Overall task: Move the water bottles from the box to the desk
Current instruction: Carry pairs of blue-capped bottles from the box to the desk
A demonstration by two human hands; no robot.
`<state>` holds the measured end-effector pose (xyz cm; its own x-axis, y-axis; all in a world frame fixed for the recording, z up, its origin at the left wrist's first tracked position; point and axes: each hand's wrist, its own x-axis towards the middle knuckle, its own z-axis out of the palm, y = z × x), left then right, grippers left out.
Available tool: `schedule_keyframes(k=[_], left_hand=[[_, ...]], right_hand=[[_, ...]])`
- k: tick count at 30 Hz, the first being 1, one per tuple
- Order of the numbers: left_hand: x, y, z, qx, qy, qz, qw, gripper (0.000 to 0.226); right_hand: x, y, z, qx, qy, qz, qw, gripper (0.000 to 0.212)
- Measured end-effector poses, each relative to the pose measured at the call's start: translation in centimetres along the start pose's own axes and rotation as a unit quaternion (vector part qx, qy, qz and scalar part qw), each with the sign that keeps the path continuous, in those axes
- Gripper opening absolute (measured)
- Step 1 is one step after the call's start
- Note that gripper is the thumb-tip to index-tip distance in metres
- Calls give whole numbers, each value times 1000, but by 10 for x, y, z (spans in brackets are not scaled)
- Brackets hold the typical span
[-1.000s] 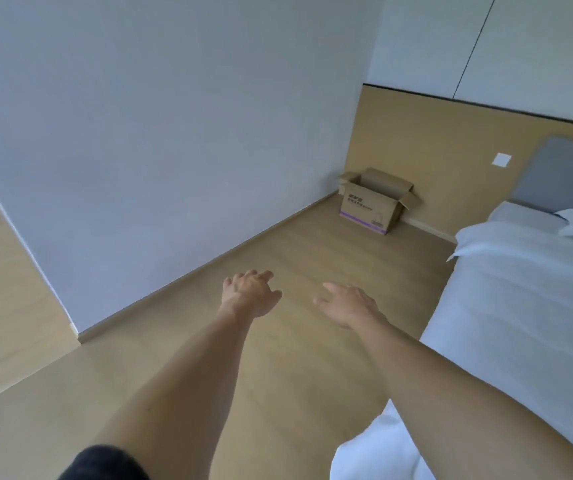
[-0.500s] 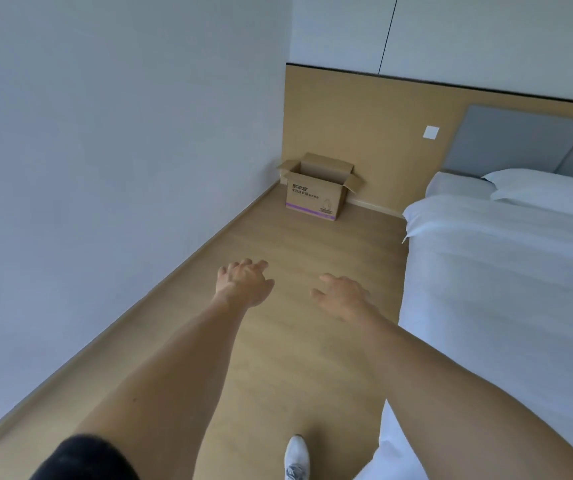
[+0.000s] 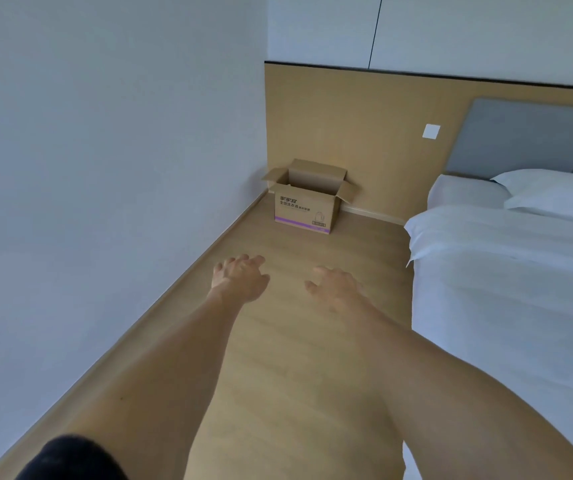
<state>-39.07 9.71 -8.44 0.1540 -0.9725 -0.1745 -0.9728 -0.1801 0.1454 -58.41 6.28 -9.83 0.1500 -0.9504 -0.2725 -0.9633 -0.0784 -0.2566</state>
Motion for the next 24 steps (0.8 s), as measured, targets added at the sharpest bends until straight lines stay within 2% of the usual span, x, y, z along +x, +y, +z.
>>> schedule_keyframes(k=[7,13,19,24], left_hand=[[108,13,-6,-20,-1,21,1000,53],[231,16,-11,-19,-18,44,999,54],[369,21,-47,-23,-11,101,995,51],[466,20,-74,-26,-17,120,992,60]], right_hand=[[85,6,-31,5,1,16,1000,61],[175,8,-61,30,13,44,999,65],[291,-16,-100,46,30,93,994,68],[374,-40,-132,47,57,102,992,63]])
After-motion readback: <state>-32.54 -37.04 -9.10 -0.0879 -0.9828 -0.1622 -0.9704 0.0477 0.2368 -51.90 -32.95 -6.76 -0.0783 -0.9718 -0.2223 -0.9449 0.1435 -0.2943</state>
